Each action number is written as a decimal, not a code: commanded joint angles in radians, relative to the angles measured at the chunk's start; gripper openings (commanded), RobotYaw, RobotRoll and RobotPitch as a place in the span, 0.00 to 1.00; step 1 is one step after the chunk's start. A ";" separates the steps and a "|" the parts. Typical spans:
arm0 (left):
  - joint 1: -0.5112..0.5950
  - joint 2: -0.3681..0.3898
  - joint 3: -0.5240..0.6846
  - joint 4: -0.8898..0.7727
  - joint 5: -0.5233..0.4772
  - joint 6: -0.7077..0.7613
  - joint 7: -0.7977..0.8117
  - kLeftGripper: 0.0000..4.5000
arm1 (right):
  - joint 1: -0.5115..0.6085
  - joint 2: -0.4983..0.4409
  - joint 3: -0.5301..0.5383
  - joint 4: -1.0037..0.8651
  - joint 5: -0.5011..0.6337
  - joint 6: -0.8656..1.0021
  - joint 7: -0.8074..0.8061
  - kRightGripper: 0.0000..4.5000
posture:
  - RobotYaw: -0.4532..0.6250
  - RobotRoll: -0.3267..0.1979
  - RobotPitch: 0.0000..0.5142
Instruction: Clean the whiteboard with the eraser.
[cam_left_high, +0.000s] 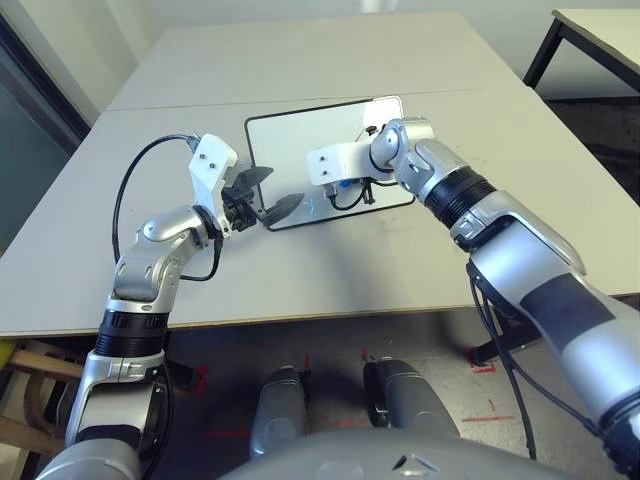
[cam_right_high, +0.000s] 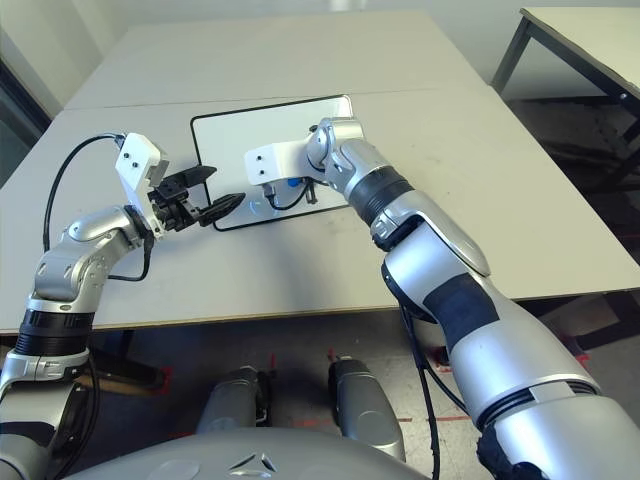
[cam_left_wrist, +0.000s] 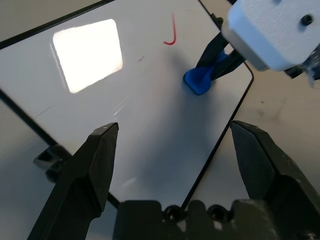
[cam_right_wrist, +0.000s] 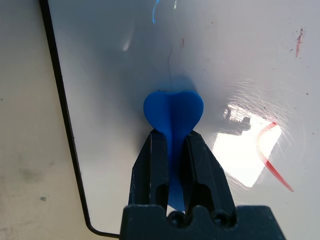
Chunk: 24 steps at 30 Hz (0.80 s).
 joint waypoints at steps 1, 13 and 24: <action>-0.010 0.004 0.007 0.009 0.010 -0.011 -0.009 1.00 | 0.018 -0.046 0.016 0.032 -0.027 0.003 -0.006 0.03 | 0.39 0.62 0.10; -0.021 0.001 0.003 0.024 0.011 -0.019 -0.013 1.00 | 0.036 -0.121 0.019 0.063 -0.031 -0.015 -0.007 0.03 | 0.39 0.62 0.10; -0.023 0.002 0.005 0.030 0.012 -0.022 -0.014 1.00 | 0.049 -0.169 0.021 0.102 -0.042 -0.047 -0.017 0.03 | 0.39 0.62 0.11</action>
